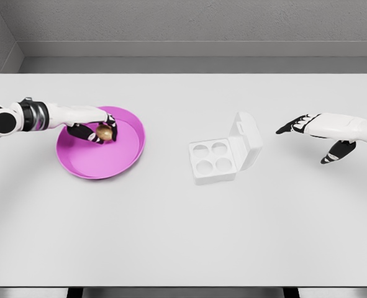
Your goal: Pack egg into the box and close the box lid
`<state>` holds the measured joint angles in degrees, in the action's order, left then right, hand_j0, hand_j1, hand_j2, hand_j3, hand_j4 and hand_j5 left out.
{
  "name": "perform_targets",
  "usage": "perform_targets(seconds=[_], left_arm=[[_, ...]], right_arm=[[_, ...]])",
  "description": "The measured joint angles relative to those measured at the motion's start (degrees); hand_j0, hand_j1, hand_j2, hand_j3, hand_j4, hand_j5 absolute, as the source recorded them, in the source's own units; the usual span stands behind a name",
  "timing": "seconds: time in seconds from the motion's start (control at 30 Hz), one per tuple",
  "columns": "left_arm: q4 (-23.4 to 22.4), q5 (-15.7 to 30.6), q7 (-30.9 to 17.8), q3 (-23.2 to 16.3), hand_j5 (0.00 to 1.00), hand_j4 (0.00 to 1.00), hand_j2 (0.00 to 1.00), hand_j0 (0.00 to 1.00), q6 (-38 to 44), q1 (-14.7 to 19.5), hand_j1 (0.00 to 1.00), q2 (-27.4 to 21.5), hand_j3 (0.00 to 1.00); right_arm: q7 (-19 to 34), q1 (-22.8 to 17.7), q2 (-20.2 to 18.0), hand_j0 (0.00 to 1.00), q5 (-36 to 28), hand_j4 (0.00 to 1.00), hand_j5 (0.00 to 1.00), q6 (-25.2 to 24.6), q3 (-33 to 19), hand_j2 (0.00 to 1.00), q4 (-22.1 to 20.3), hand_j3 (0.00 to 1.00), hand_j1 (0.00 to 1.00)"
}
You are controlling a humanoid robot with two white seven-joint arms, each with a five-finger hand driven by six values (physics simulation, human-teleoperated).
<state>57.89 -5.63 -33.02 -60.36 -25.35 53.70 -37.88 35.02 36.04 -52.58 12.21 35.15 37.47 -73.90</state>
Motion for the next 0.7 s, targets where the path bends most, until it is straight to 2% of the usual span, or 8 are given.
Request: perform_targets(seconds=[0.17, 0.4, 0.7], left_arm=[[5.49, 0.82, -0.56, 1.54, 0.30, 0.30, 0.30, 0.30, -0.36, 0.26, 0.30, -0.42, 0.30], [13.63, 6.33, -0.77, 3.55, 0.29, 0.29, 0.29, 0.29, -0.77, 0.35, 0.29, -0.09, 0.29], [16.40, 12.49, -0.70, 4.45, 0.27, 0.27, 0.27, 0.27, -2.54, -0.18, 0.27, 3.93, 0.27]], right_arm=[[0.00, 0.09, -0.03, 1.00, 0.00, 1.00, 1.00, 0.00, 0.00, 1.00, -0.05, 1.00, 1.00], [0.00, 0.35, -0.21, 1.00, -0.02, 1.00, 1.00, 0.00, 0.06, 1.00, -0.15, 1.00, 1.00], [0.00, 0.35, -0.42, 1.00, -0.06, 1.00, 1.00, 0.00, 0.09, 1.00, -0.10, 1.00, 1.00]])
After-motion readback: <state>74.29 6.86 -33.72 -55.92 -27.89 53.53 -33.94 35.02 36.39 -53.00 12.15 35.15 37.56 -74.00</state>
